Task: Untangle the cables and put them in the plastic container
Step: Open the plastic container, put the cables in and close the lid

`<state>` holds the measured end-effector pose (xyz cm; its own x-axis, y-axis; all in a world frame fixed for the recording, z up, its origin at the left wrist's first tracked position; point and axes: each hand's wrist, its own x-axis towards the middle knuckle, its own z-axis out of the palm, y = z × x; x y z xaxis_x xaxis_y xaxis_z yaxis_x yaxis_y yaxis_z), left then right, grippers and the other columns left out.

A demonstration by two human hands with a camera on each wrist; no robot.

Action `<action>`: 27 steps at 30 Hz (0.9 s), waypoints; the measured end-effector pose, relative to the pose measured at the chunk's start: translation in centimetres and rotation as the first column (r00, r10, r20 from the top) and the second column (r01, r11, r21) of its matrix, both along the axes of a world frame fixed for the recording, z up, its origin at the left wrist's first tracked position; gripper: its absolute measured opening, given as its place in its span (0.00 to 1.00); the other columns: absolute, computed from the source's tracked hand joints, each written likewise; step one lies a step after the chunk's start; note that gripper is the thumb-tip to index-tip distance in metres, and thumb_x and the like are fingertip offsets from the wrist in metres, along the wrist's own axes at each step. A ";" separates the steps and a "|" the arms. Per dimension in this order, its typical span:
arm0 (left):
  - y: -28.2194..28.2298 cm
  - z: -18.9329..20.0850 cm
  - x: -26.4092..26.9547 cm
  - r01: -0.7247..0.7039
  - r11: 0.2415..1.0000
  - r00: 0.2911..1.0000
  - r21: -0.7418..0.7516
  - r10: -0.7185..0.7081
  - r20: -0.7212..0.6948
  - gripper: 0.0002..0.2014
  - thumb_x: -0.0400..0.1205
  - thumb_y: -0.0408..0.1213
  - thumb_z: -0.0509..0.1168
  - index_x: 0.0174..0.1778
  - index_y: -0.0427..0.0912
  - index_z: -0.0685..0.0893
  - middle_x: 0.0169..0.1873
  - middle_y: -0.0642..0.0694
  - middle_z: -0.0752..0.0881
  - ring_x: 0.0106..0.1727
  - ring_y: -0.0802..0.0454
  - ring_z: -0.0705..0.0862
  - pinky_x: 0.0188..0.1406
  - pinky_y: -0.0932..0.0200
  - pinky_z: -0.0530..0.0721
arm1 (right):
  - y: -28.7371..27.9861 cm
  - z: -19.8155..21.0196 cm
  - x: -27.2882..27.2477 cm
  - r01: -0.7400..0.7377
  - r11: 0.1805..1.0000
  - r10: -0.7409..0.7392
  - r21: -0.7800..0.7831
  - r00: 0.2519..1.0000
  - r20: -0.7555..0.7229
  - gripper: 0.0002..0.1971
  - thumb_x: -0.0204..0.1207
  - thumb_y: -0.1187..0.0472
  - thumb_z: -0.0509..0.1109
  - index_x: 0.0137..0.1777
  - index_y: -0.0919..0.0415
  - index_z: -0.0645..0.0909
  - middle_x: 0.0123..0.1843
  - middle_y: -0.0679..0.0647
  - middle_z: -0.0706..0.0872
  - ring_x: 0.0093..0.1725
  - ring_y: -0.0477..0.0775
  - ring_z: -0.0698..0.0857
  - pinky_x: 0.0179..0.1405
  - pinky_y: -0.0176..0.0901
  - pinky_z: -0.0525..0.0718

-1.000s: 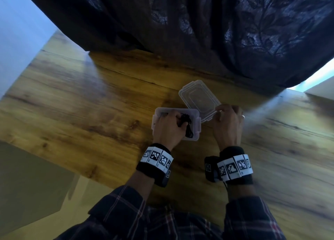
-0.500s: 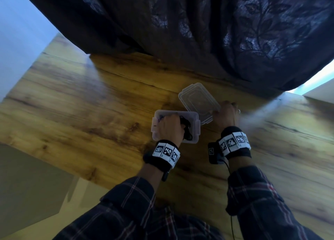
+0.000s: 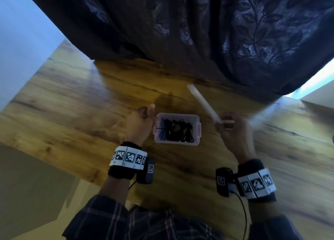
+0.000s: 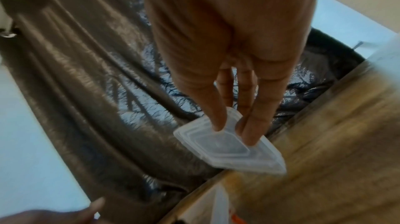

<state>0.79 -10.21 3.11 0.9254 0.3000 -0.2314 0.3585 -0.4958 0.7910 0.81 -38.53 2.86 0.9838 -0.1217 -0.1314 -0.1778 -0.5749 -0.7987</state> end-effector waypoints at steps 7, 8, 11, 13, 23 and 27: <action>0.3 0.1 -2.8 -0.055 0.954 0.995 -0.294 0.027 -0.100 0.12 0.81 0.51 0.72 0.43 0.45 0.91 0.37 0.47 0.93 0.45 0.45 0.92 0.56 0.41 0.90 | 2.4 -2.6 -4.4 -0.214 0.970 0.233 -0.114 0.954 0.188 0.12 0.75 0.70 0.77 0.55 0.57 0.84 0.61 0.46 0.83 0.52 0.42 0.86 0.52 0.37 0.89; 0.3 -0.3 -2.8 -0.050 0.965 0.995 -0.259 0.025 -0.099 0.06 0.80 0.45 0.73 0.43 0.48 0.91 0.37 0.49 0.93 0.44 0.47 0.92 0.55 0.42 0.90 | 2.6 -3.0 -4.7 -0.237 0.961 0.262 -0.143 0.946 0.193 0.11 0.76 0.70 0.77 0.56 0.58 0.84 0.65 0.48 0.83 0.55 0.44 0.86 0.55 0.39 0.89; 0.4 -1.0 -2.9 -0.002 0.982 0.995 -0.188 -0.016 -0.094 0.06 0.77 0.40 0.77 0.49 0.50 0.92 0.41 0.53 0.93 0.44 0.56 0.92 0.52 0.49 0.91 | 3.0 -3.9 -5.5 -0.291 0.932 0.331 -0.216 0.927 0.177 0.12 0.77 0.68 0.76 0.58 0.59 0.83 0.72 0.51 0.80 0.62 0.48 0.85 0.58 0.41 0.87; 0.4 -1.2 -3.0 0.006 0.990 0.996 -0.142 -0.018 -0.082 0.10 0.76 0.40 0.78 0.53 0.46 0.91 0.44 0.53 0.93 0.46 0.58 0.91 0.51 0.54 0.91 | 3.3 -4.2 -5.9 -0.318 0.912 0.370 -0.260 0.910 0.185 0.14 0.74 0.70 0.78 0.58 0.60 0.84 0.72 0.53 0.79 0.63 0.53 0.85 0.56 0.40 0.86; 1.6 -1.8 -3.4 -0.047 0.993 0.998 -0.105 0.043 -0.043 0.08 0.76 0.35 0.76 0.49 0.45 0.89 0.43 0.54 0.90 0.50 0.57 0.88 0.47 0.65 0.82 | 5.5 -3.3 -6.7 -0.331 0.844 0.458 -0.422 0.853 0.248 0.08 0.77 0.68 0.75 0.55 0.60 0.85 0.70 0.57 0.80 0.57 0.60 0.86 0.38 0.39 0.85; 2.8 -2.4 -3.6 -0.113 0.991 0.991 -0.077 0.107 -0.081 0.10 0.75 0.35 0.76 0.52 0.43 0.90 0.46 0.51 0.91 0.51 0.55 0.87 0.48 0.62 0.83 | 6.9 -2.6 -6.9 -0.372 0.805 0.519 -0.463 0.820 0.243 0.08 0.79 0.63 0.73 0.57 0.60 0.84 0.72 0.58 0.78 0.65 0.67 0.84 0.44 0.52 0.92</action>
<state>-2.85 -7.38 0.73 0.8663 0.3767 -0.3281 0.4686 -0.3854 0.7949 -6.05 -31.63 0.22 0.9090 0.3742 0.1837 0.4160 -0.7857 -0.4579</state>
